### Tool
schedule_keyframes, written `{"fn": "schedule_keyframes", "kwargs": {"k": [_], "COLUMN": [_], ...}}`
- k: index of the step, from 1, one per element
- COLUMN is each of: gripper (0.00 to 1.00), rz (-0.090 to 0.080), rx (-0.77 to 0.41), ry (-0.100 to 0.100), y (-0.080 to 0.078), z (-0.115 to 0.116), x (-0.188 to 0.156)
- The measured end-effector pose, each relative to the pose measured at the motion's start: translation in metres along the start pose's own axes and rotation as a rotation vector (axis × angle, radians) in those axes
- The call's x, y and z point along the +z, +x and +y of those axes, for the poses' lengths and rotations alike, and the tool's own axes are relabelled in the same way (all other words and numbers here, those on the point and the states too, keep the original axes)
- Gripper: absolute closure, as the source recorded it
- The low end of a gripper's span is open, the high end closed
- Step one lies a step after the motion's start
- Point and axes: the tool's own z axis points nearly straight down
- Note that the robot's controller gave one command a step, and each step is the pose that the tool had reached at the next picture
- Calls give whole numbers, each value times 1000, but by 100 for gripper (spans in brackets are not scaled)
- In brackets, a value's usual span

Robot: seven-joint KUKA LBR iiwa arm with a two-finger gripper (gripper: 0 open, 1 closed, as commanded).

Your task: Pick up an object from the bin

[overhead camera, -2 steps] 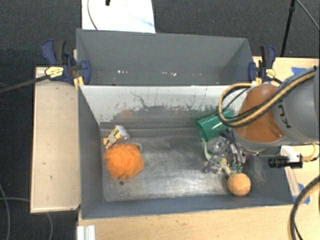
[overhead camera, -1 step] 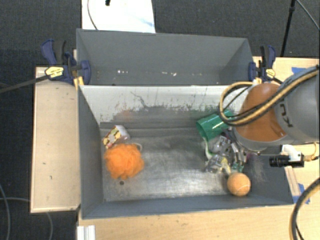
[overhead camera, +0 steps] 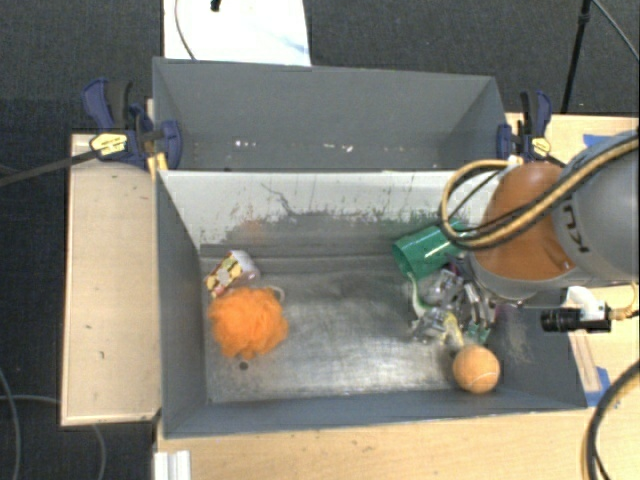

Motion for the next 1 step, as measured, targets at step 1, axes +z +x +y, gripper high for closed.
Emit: {"fn": "schedule_keyframes", "kwargs": {"k": [1], "gripper": [100], "rz": [3], "rx": [-1], "ry": [1], "y": [1], "z": [0], "x": [-11]}}
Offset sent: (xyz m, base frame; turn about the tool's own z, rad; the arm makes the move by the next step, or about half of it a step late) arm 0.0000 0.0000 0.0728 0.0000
